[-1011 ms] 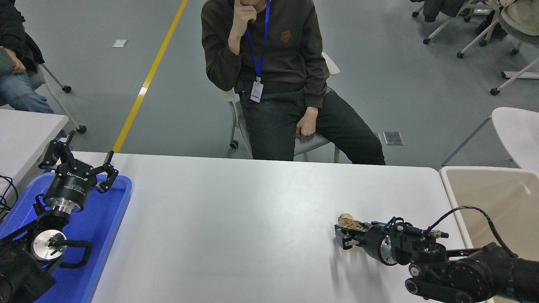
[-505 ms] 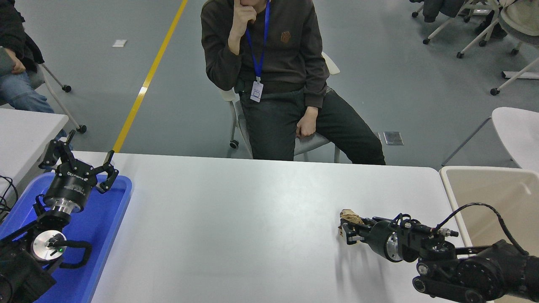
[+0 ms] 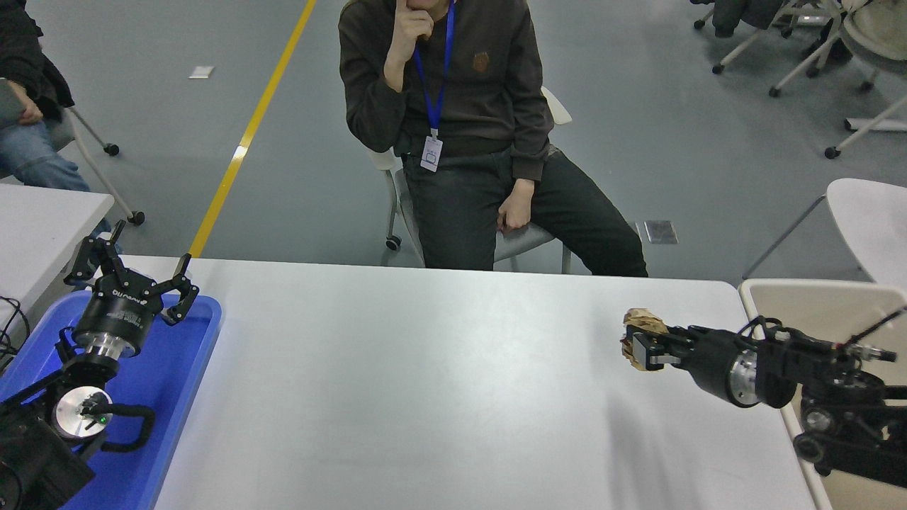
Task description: Clean the table surface
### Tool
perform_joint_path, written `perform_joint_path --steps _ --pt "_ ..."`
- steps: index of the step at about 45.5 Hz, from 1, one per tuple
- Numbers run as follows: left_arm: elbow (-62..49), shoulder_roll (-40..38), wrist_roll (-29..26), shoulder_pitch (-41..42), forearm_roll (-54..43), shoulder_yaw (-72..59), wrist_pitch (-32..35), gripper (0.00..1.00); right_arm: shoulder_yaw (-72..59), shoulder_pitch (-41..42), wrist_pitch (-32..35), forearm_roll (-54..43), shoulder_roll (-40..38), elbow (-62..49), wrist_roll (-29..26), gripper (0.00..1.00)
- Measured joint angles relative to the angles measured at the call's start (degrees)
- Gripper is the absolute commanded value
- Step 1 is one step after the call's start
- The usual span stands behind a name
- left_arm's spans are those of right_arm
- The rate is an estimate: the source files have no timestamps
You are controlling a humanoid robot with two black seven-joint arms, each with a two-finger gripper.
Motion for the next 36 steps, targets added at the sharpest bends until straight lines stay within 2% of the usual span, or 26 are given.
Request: perform_joint_path --steps 15,36 --pt "0.0 0.0 0.0 0.0 0.0 0.0 0.0 1.0 0.26 4.28 2.08 2.36 -6.95 4.11 1.21 0.0" --pt "0.0 0.0 0.0 0.0 0.0 0.0 0.0 1.0 0.47 4.65 2.44 3.49 -18.48 3.22 5.44 0.0"
